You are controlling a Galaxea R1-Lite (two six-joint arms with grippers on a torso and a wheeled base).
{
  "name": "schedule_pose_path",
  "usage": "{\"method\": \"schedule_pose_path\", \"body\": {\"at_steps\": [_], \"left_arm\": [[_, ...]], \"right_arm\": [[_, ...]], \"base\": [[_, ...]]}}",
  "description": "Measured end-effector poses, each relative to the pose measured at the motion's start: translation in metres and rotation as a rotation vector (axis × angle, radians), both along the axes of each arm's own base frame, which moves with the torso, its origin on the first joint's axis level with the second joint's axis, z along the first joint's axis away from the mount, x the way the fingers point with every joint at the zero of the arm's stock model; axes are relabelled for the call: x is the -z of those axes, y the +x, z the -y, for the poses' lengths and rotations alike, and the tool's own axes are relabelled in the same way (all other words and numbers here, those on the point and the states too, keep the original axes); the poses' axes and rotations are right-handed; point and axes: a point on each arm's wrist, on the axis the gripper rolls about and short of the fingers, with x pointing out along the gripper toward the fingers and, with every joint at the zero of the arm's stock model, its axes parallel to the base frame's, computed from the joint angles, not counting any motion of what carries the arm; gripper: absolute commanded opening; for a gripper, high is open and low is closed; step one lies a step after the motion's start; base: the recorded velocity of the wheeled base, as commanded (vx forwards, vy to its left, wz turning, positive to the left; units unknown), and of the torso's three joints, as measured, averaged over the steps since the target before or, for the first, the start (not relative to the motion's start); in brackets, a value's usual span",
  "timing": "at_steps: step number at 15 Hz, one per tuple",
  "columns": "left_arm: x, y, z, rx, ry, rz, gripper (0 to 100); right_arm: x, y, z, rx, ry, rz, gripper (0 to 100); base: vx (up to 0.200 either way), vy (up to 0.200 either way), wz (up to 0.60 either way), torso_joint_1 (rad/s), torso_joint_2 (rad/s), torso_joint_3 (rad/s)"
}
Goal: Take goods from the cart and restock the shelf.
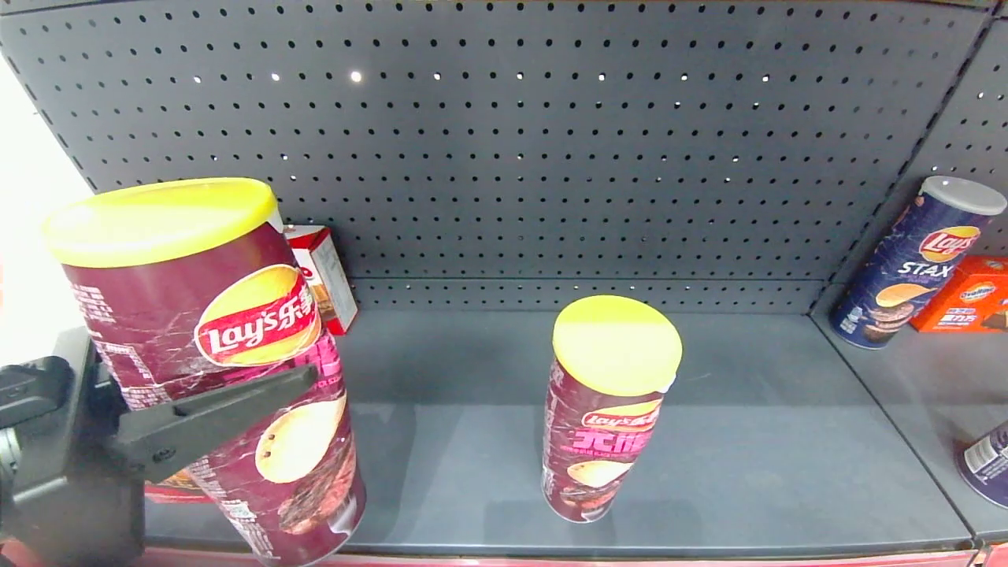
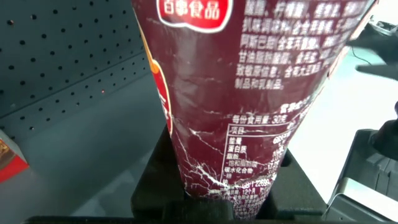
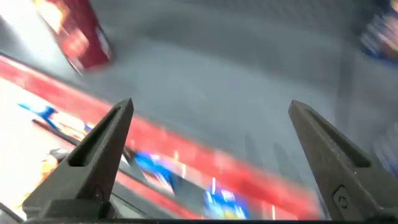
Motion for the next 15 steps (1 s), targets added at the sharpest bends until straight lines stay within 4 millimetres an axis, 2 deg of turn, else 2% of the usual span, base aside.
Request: {"method": "schedule_pose_path", "body": {"at_steps": [3,4,6,9,11,15], "left_arm": [[-0.003,-0.001,0.0,0.004,-0.005,0.014,0],[-0.003,-0.001,0.0,0.005,-0.006,0.014,0],[-0.003,-0.001,0.0,0.009,-0.005,0.013,0],[-0.003,-0.002,0.001,0.014,-0.006,0.014,0],[-0.001,-0.002,0.0,0.01,-0.001,0.007,0],[-0.004,-0.004,0.0,0.02,-0.002,0.019,0]], "right_arm": [[0.029,-0.023,0.013,0.357,0.006,-0.059,100],[0.033,-0.026,0.014,0.378,0.044,-0.054,100],[0.036,-0.029,0.014,0.368,0.013,-0.018,100],[0.038,-0.032,0.01,0.183,0.002,-0.005,100],[0.043,-0.032,0.011,0.205,0.05,-0.069,100],[0.044,-0.033,0.011,0.213,0.056,-0.07,100]], "base": [[0.0,0.0,0.0,0.0,0.0,0.0],[0.0,0.0,0.0,0.0,0.0,0.0],[0.0,0.0,0.0,0.0,0.0,0.0],[0.0,0.0,0.0,0.0,0.0,0.0],[0.0,0.0,0.0,0.0,0.0,0.0],[0.0,0.0,0.0,0.0,0.0,0.0]]}}
